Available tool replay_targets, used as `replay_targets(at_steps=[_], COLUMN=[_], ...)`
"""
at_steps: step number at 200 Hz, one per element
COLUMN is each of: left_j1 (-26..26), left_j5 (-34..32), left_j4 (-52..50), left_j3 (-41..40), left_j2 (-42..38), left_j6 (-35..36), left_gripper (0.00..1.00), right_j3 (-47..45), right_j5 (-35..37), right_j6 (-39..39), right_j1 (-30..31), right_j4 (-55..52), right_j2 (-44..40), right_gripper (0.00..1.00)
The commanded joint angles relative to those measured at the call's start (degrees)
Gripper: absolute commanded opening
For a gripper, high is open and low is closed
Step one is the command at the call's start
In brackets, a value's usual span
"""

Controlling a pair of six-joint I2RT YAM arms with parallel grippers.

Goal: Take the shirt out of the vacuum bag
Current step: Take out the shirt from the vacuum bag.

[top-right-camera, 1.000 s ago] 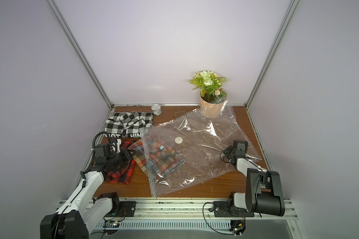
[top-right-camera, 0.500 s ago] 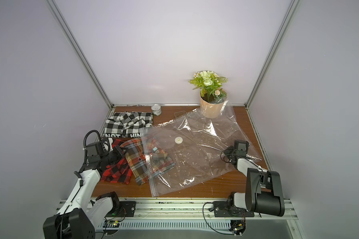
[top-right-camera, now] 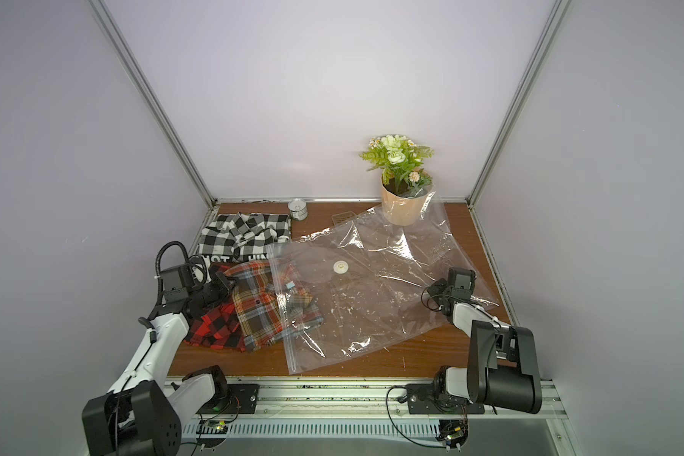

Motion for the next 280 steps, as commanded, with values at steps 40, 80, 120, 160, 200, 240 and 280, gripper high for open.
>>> replay_targets(at_steps=[40, 80, 120, 160, 200, 240, 280], left_j1=[4.6, 5.3, 5.7, 7.0, 8.3, 8.2, 8.2], left_j5=[-2.0, -4.4, -7.4, -12.9, -13.2, -12.3, -3.5], left_j4=[-0.5, -0.3, -0.9, -2.5, -2.0, -0.8, 4.0], left_j3=[4.4, 5.9, 6.4, 6.0, 5.2, 5.1, 3.1], left_j2=[1.3, 1.9, 3.4, 2.4, 0.8, 1.1, -0.8], left_j6=[3.9, 3.5, 5.0, 5.5, 5.0, 4.6, 2.6], left_gripper=[0.00, 0.00, 0.00, 0.00, 0.00, 0.05, 0.39], right_j3=[-1.0, -1.2, -1.3, -1.4, -1.6, -1.8, -1.2], right_j5=[1.0, 0.8, 0.3, 0.0, -0.7, -1.2, -2.3], right_j6=[-1.2, -1.5, -1.9, -2.4, -2.9, -3.1, -3.4], right_j1=[-1.8, -2.6, -3.5, -4.9, -5.9, -6.5, -6.8], right_j4=[-1.8, -1.8, -1.9, -2.3, -2.1, -2.0, -2.7], right_j2=[-1.0, -1.1, -1.3, -1.9, -1.9, -2.1, -2.4], right_gripper=[0.00, 0.00, 0.00, 0.00, 0.00, 0.00, 0.00])
